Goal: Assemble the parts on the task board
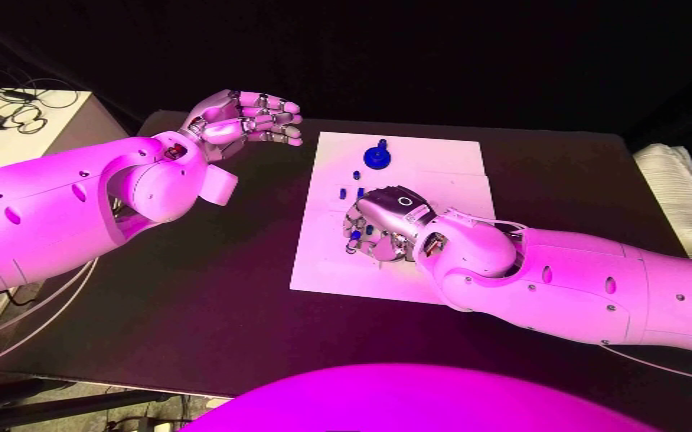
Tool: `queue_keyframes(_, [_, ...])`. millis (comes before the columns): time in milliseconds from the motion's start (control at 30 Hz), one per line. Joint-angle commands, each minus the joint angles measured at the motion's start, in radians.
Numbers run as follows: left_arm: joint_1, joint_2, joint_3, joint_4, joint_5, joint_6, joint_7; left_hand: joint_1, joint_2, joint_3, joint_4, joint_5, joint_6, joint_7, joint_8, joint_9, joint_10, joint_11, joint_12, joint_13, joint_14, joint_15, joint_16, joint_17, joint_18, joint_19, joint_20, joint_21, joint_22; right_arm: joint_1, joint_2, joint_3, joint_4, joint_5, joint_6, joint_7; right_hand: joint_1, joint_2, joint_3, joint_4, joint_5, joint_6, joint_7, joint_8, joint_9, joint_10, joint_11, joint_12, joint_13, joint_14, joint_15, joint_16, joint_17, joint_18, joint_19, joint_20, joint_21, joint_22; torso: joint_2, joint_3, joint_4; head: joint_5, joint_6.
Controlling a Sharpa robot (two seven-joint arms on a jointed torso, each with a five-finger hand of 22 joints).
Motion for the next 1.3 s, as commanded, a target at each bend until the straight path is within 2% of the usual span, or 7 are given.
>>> queue_keyframes(33, [0.000,0.001,0.001,0.001,0.003,0.015,0.006,0.003,0.010,-0.006,0.001,0.005,0.003,0.002,-0.007,-0.001,0.002,0.000,-0.006,0.001,0.000,0.006,-0.006,0.001,0.002,0.002,0.002,-0.006,-0.001,-0.006,-0.001,-0.005,-0.004,-0.009,0.035,-0.001,0.002,0.012,0.087,-0.087,0.003,-0.004,0.002,0.002,0.001,0.088,-0.083,0.005,0.001,0.019,-0.007,-0.005,-0.002,-0.018,0.050,-0.006,0.006,0.171,0.000,-0.0005,0.0001,0.000,0.000])
queue_keyframes(700, [0.000,0.002,0.001,-0.002,0.003,0.015,0.005,0.003,0.010,-0.006,0.001,0.005,0.003,0.002,-0.007,-0.001,0.002,0.000,-0.006,0.001,0.000,0.006,-0.006,0.001,0.002,0.002,0.002,-0.006,-0.001,-0.008,-0.006,-0.006,0.007,-0.009,0.034,-0.003,-0.001,0.012,0.090,-0.090,0.003,-0.006,0.002,0.003,0.003,0.088,-0.082,0.005,0.002,0.019,-0.007,-0.004,0.000,-0.018,0.050,-0.006,0.008,0.172,0.000,0.0002,-0.0004,0.001,0.000])
queue_keyframes(1133, [0.000,0.002,0.001,-0.001,0.003,0.014,0.004,0.003,0.010,-0.006,0.001,0.005,0.003,0.002,-0.007,-0.001,0.002,0.000,-0.006,0.001,0.000,0.006,-0.006,0.001,0.002,0.002,0.002,-0.006,-0.001,-0.008,0.006,-0.006,-0.010,-0.015,0.063,-0.017,-0.017,0.011,0.097,-0.100,0.003,-0.013,0.004,0.004,0.008,0.079,-0.080,-0.005,0.004,0.017,-0.005,-0.011,-0.011,-0.017,0.049,-0.005,0.000,0.171,0.001,-0.0002,-0.0003,-0.001,0.000])
queue_keyframes(1233, [0.000,0.002,0.001,-0.001,0.003,0.014,0.004,0.003,0.010,-0.006,0.001,0.005,0.003,0.002,-0.007,-0.001,0.002,0.000,-0.006,0.001,0.000,0.006,-0.006,0.001,0.002,0.002,0.002,-0.006,-0.001,-0.008,0.012,-0.007,-0.017,-0.015,0.064,-0.013,-0.038,-0.001,0.096,-0.109,0.007,-0.041,0.012,-0.010,0.005,0.048,-0.071,-0.026,0.003,0.017,0.002,-0.011,-0.011,-0.017,0.047,0.000,-0.007,0.170,0.000,-0.0002,0.0008,0.000,0.000])
queue_keyframes(1300, [0.000,0.002,0.001,-0.001,0.003,0.013,0.004,0.003,0.010,-0.006,0.001,0.005,0.003,0.002,-0.007,-0.001,0.002,0.000,-0.006,0.001,0.000,0.006,-0.006,0.001,0.002,0.002,0.002,-0.006,-0.001,-0.008,0.014,-0.008,-0.019,-0.013,0.059,-0.009,-0.059,-0.017,0.090,-0.108,0.040,-0.060,0.018,-0.023,0.000,0.032,-0.064,-0.037,0.002,0.016,0.008,-0.014,-0.015,-0.017,0.046,0.003,-0.014,0.169,0.000,-0.0002,0.0013,0.000,0.000])
